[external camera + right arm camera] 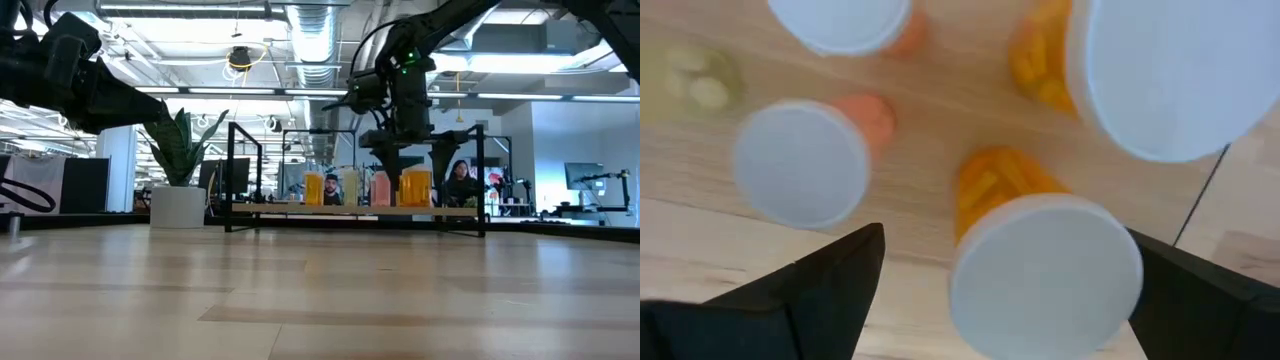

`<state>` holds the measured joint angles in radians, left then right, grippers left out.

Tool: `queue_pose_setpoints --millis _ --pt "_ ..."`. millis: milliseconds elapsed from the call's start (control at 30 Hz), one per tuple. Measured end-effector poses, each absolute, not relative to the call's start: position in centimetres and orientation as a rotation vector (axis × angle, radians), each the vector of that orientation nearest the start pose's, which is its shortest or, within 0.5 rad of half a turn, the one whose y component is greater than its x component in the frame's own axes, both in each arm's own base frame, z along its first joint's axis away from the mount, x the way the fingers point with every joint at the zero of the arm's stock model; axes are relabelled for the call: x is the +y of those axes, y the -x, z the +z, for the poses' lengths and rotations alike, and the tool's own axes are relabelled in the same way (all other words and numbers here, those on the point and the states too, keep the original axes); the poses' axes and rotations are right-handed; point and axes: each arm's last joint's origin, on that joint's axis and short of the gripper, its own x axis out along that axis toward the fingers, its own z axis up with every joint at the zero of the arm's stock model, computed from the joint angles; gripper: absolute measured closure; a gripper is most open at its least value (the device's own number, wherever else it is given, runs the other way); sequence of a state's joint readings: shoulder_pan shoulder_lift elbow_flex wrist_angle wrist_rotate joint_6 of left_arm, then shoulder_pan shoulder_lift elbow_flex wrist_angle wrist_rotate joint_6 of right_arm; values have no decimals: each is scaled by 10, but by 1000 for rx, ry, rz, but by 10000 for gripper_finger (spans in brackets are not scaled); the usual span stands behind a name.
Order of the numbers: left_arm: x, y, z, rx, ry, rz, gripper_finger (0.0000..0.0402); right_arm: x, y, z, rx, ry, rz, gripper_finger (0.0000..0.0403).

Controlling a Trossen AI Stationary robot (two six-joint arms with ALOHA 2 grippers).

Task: Pick and place medicine bottles onto shelf by color
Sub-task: Put the big orange pill bottle aligned with the other big orange pill bottles on the shelf

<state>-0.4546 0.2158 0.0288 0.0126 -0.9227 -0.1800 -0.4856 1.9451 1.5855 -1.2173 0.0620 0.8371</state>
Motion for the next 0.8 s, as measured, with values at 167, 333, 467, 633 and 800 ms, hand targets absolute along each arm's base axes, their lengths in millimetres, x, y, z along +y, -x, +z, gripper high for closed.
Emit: queue_pose_setpoints --millis 167,333,467,633,800 --pt "-22 -98 159 93 65 477 193 -173 -323 221 1320 -971 -1073 10" --pt "-22 -98 159 94 64 477 193 -173 -323 220 1340 -948 -1059 10" --pt "-22 -98 159 93 64 477 193 -173 -322 220 1365 -901 -1025 10" --pt "-22 -98 159 93 65 477 193 -172 -320 220 1423 -830 -972 10" --pt "-22 -98 159 93 64 477 193 -171 -318 220 1447 -817 -960 10"
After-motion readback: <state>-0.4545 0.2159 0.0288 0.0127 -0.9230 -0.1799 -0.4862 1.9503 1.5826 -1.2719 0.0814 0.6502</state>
